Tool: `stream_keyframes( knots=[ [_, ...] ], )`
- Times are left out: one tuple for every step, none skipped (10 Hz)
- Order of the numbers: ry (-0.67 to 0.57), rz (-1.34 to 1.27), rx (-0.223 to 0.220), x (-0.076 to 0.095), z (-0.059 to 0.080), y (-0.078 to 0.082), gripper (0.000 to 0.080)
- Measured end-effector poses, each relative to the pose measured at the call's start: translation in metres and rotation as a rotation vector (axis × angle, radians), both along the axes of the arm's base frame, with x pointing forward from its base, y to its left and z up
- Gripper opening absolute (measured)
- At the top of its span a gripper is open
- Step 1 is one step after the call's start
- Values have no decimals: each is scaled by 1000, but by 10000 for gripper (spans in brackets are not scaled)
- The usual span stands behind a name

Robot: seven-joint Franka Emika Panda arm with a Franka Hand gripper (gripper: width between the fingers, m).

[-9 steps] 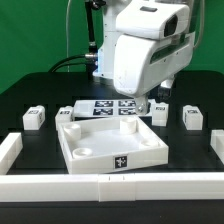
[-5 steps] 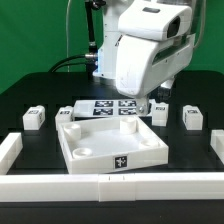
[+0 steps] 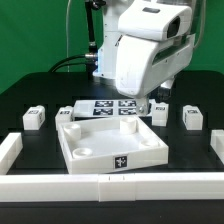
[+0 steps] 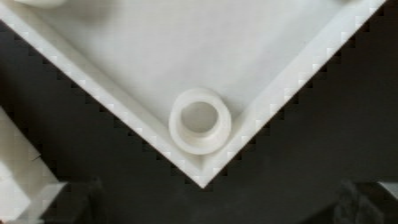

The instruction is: Assemble one leg

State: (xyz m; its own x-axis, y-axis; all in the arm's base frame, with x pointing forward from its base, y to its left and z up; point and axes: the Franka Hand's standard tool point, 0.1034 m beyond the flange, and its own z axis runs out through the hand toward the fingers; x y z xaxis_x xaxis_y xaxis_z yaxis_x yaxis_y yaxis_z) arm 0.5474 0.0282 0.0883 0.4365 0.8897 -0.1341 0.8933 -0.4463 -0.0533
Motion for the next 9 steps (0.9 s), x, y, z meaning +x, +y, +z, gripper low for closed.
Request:
stream_keyframes(
  knots=[
    [24,95,14,-10,-8,-9,650],
    [53,172,27,-20,-16,-19,650],
    [73,249,41,-23,-21,-28,650],
    [81,273,47,-25,-23,-38,650],
    [78,253,45,-24,-23,-36,650],
    [79,255,45,-24,-23,-35,650],
    [79,254,45,-25,-23,-36,650],
    [79,254,45,-25,-23,-36,650],
    [82,274,59,-26,-22,-38,650]
  ],
)
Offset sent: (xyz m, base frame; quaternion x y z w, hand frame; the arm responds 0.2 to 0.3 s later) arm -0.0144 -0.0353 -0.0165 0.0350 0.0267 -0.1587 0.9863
